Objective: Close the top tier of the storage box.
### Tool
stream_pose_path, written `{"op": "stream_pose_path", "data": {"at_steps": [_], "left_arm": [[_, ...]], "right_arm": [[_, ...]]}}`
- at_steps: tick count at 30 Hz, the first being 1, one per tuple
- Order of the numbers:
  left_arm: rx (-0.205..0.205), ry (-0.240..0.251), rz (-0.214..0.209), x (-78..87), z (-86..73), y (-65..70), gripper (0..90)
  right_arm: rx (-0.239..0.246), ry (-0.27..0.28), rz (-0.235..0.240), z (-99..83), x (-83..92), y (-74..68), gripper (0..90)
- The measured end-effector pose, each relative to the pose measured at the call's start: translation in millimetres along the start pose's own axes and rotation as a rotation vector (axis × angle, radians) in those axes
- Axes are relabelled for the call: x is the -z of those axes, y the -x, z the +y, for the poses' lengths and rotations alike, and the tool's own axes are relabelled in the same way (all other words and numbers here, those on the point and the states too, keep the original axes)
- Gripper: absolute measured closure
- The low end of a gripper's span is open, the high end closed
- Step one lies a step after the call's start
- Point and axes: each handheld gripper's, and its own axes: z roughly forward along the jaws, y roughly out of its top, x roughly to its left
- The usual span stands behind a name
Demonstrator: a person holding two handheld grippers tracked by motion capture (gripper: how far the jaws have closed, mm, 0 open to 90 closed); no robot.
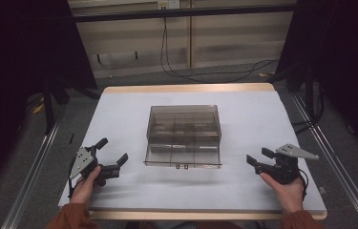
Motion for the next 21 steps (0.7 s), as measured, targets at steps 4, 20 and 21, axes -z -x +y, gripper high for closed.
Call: {"op": "stream_pose_path", "data": {"at_steps": [4,20,21], "left_arm": [[-0.001,0.001,-0.001,0.2,0.0,0.0,0.0],[-0.004,0.008,0.001,0.4,-0.2,0.7,0.0],[-0.012,0.001,-0.002,1.0,-0.2,0.0,0.0]], "right_arm": [[-0.003,-0.005,0.023,-0.5,1.3,-3.6,35.1],[0.04,-0.056,0.168,-1.6,11.1,-28.7,69.1],[0.043,-0.059,0.182,-1.6,11.3,-30.5,71.5]]}}
